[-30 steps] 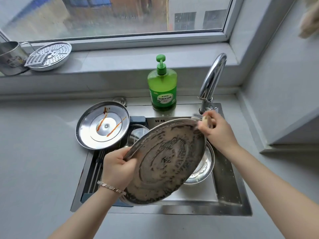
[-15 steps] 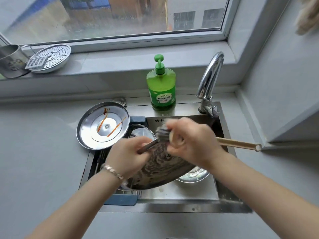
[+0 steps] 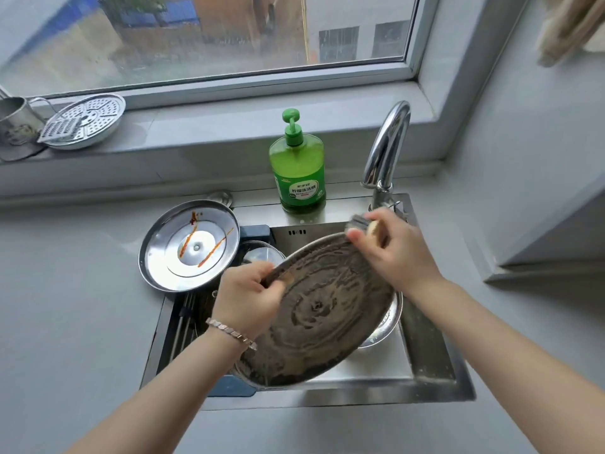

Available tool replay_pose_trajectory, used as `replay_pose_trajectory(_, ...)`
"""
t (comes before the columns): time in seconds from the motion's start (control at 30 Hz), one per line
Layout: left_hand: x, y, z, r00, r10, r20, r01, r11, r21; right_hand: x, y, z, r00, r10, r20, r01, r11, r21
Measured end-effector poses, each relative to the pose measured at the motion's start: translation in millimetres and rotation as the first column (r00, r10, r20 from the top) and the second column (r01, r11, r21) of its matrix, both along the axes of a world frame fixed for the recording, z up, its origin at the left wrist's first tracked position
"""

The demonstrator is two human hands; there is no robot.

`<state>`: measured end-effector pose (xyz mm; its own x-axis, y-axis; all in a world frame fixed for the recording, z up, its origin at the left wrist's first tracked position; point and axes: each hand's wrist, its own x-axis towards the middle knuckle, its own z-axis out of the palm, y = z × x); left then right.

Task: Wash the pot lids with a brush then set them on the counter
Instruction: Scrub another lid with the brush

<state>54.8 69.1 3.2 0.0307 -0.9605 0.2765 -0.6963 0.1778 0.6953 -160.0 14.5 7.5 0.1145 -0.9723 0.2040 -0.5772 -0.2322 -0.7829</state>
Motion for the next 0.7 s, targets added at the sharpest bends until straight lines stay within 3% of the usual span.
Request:
replay_pose_trajectory(0.1, -12, -2, 3, 0.996, -0.074, 0.041, 0.076, 0.996, -0.036, 37, 18, 15, 0.979, 0.121, -0.162, -0.163, 0.946, -0.279)
replay_pose_trajectory(0.17, -12, -3, 6, 0.998, -0.068, 0.014, 0.068, 0.996, -0.06, 38, 15, 15, 0.99, 0.078, -0.118, -0.111, 0.944, -0.312)
replay_pose_trajectory(0.27, 0, 2, 7, 0.998, 0.029, -0.056, -0.032, 0.998, -0.058, 4, -5, 7, 0.992, -0.115, 0.057, 0.119, 0.992, -0.053)
replay_pose_trajectory(0.33, 4, 6, 6, 0.996, 0.058, -0.069, -0.062, 0.996, -0.062, -11, -9, -1, 0.98, -0.193, 0.041, 0.189, 0.979, 0.074)
replay_pose_trajectory(0.37, 4, 6, 6, 0.998, 0.047, -0.049, -0.05, 0.997, -0.066, -8, -7, -2, 0.983, -0.183, 0.019, 0.181, 0.982, 0.053)
replay_pose_trajectory(0.47, -3, 3, 3, 1.0, -0.022, 0.015, 0.023, 0.997, -0.076, 26, 9, 12, 0.998, -0.007, -0.07, -0.01, 0.971, -0.24)
replay_pose_trajectory(0.53, -6, 3, 4, 1.0, -0.014, -0.007, 0.013, 0.998, -0.062, 34, 11, 15, 0.994, 0.067, -0.09, -0.09, 0.954, -0.287)
replay_pose_trajectory(0.6, -4, 5, 7, 0.996, 0.054, -0.065, -0.057, 0.997, -0.05, 22, 1, 10, 0.999, 0.015, 0.028, -0.009, 0.979, -0.202)
replay_pose_trajectory(0.7, 4, 13, 11, 0.968, 0.174, -0.181, -0.187, 0.98, -0.06, -12, -16, -11, 0.933, -0.248, 0.261, 0.228, 0.968, 0.105)
